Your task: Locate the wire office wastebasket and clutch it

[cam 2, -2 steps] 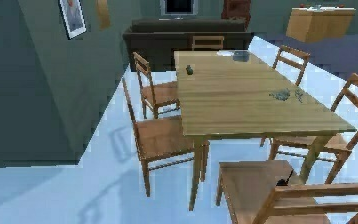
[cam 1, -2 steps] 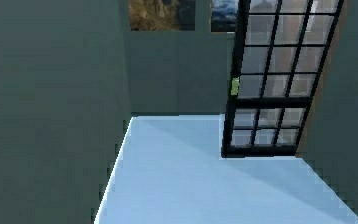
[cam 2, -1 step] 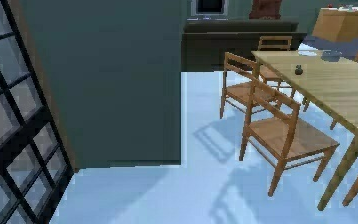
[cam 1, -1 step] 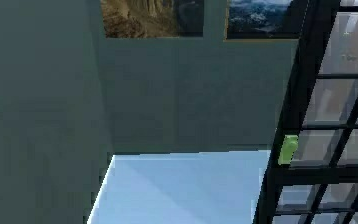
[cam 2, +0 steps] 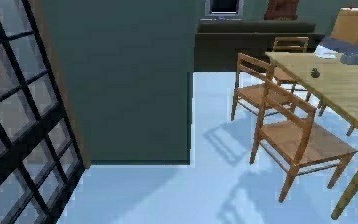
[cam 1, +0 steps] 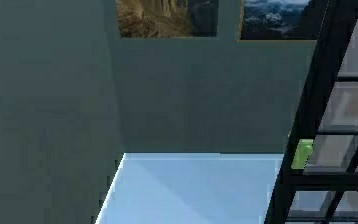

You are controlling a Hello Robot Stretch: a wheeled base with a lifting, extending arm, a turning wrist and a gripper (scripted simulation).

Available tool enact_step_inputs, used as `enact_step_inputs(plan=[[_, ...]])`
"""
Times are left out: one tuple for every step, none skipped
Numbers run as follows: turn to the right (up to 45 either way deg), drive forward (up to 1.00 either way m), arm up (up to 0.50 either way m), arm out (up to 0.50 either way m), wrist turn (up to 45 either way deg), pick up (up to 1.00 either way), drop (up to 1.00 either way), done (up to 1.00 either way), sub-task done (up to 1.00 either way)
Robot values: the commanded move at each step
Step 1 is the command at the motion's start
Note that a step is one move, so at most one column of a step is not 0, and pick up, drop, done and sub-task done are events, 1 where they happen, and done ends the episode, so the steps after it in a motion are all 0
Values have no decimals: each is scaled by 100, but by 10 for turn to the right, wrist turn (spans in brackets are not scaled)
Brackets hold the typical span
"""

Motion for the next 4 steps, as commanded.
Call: enact_step_inputs(plan=[[0, 95, 0, 0, 0, 0, 0, 0, 0], [0, 30, 0, 0, 0, 0, 0, 0, 0], [450, 0, 0, 0, 0, 0, 0, 0, 0], [390, 0, 0, 0, 0, 0, 0, 0, 0]])
